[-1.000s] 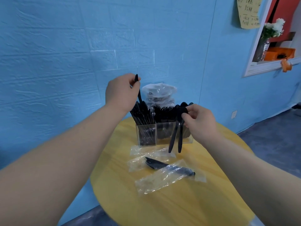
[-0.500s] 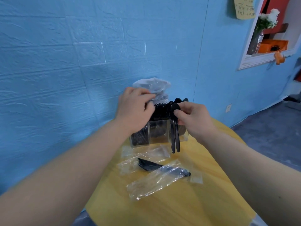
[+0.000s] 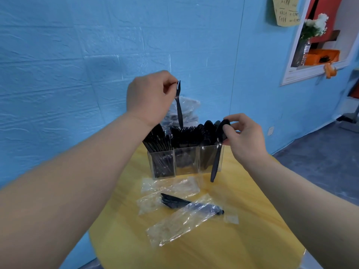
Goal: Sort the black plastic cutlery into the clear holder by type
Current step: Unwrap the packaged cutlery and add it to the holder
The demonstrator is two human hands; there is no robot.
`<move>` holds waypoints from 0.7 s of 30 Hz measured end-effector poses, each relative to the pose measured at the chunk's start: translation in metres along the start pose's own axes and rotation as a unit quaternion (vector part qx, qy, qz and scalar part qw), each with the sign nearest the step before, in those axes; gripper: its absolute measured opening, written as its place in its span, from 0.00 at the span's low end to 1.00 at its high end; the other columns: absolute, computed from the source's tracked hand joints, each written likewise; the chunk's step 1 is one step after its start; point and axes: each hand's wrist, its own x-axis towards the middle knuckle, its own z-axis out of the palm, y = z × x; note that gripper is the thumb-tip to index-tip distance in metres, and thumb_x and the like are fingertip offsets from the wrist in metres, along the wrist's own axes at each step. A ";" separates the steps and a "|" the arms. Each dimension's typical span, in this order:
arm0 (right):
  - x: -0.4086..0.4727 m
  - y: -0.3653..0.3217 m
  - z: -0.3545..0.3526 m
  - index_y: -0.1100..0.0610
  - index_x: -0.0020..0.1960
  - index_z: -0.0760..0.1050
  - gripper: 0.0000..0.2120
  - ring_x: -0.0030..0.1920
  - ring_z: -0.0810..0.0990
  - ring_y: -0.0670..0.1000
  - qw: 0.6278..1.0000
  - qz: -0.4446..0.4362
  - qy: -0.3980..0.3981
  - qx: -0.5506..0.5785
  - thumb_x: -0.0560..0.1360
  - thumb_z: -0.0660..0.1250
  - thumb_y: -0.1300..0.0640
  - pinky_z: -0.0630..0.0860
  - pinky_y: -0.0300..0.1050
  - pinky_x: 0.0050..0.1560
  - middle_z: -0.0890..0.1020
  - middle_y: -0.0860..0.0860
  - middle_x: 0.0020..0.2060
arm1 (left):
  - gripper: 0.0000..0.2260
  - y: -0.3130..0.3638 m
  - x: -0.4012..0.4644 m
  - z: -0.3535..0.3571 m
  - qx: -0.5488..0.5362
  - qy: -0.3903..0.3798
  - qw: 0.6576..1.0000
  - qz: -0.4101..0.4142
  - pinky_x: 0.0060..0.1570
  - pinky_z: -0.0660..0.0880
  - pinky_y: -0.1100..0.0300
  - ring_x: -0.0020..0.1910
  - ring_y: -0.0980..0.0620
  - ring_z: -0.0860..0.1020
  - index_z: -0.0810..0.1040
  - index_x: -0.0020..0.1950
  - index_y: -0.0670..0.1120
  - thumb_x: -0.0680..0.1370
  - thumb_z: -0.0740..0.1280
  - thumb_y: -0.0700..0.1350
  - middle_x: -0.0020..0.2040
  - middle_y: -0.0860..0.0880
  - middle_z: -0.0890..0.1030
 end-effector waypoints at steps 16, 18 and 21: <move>0.039 -0.031 -0.030 0.53 0.46 0.77 0.04 0.36 0.77 0.38 0.961 -0.231 0.131 -0.072 0.75 0.66 0.61 0.69 0.26 0.39 0.79 0.44 0.38 | 0.22 -0.030 -0.045 0.066 0.254 -0.361 0.897 0.033 0.54 0.69 0.48 0.60 0.47 0.71 0.77 0.56 0.54 0.81 0.47 0.60 0.50 0.50 0.80; 0.045 -0.028 -0.025 0.55 0.48 0.78 0.04 0.36 0.76 0.42 0.953 -0.255 0.120 -0.108 0.75 0.66 0.61 0.69 0.26 0.40 0.79 0.45 0.40 | 0.24 -0.030 -0.046 0.067 0.268 -0.366 0.890 0.041 0.56 0.66 0.48 0.63 0.47 0.69 0.75 0.63 0.54 0.80 0.46 0.62 0.56 0.49 0.80; 0.052 -0.015 -0.014 0.57 0.50 0.78 0.06 0.38 0.75 0.46 0.940 -0.290 0.090 -0.156 0.75 0.65 0.61 0.74 0.38 0.45 0.81 0.48 0.42 | 0.25 -0.030 -0.047 0.066 0.279 -0.358 0.890 0.041 0.59 0.66 0.47 0.65 0.47 0.68 0.72 0.68 0.54 0.80 0.46 0.63 0.60 0.49 0.78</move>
